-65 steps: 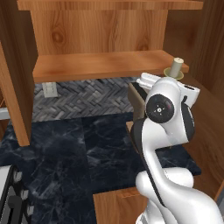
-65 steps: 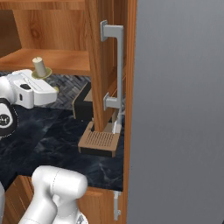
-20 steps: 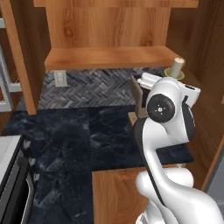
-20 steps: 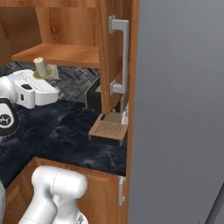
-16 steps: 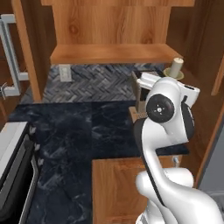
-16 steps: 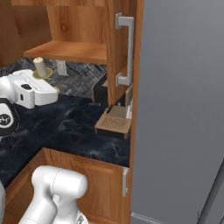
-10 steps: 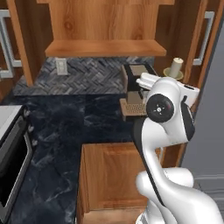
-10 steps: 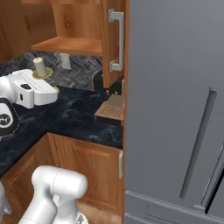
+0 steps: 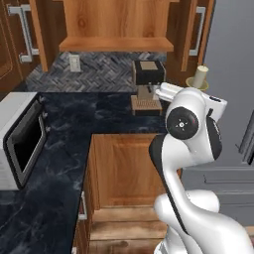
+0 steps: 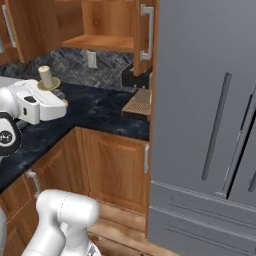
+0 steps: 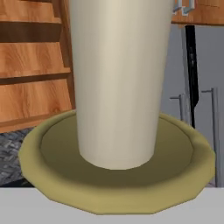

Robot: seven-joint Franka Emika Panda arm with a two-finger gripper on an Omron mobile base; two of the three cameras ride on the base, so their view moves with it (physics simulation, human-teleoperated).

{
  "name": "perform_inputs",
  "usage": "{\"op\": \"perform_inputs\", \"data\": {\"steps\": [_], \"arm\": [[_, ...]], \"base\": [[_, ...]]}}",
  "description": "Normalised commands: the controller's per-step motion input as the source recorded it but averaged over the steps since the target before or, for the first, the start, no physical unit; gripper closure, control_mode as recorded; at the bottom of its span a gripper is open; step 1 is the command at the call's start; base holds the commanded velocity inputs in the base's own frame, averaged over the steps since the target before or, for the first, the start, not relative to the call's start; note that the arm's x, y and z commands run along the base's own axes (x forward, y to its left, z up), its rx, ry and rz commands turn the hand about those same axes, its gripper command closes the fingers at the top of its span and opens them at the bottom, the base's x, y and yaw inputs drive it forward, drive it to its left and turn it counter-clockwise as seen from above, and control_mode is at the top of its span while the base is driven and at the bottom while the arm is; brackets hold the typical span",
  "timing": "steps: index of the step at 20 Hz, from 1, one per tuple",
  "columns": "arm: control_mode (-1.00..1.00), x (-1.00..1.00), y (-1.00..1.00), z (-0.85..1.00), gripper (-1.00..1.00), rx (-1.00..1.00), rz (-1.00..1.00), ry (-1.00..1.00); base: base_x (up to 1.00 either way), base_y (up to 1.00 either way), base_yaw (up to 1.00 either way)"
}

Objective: Get the candle and the beer from the cabinet and move them to the dining counter.

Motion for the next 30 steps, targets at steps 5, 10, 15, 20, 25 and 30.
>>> {"op": "perform_inputs", "data": {"steps": [5,10,15,20,25,30], "arm": [[1.00,0.00,0.00,0.00,1.00,0.00,0.00,0.00],[1.00,0.00,0.00,0.00,1.00,0.00,0.00,0.00],[1.00,0.00,0.00,0.00,1.00,0.00,0.00,0.00],[1.00,0.00,0.00,0.00,1.00,0.00,0.00,0.00],[1.00,0.00,0.00,0.00,1.00,0.00,0.00,0.00],[1.00,0.00,0.00,0.00,1.00,0.00,0.00,0.00]], "base": [[-0.73,-0.13,-0.05],[-0.25,0.03,-0.85],[-0.04,0.03,-0.99],[0.00,0.01,-1.00],[0.00,0.00,-1.00],[0.06,0.00,-0.87]]}}
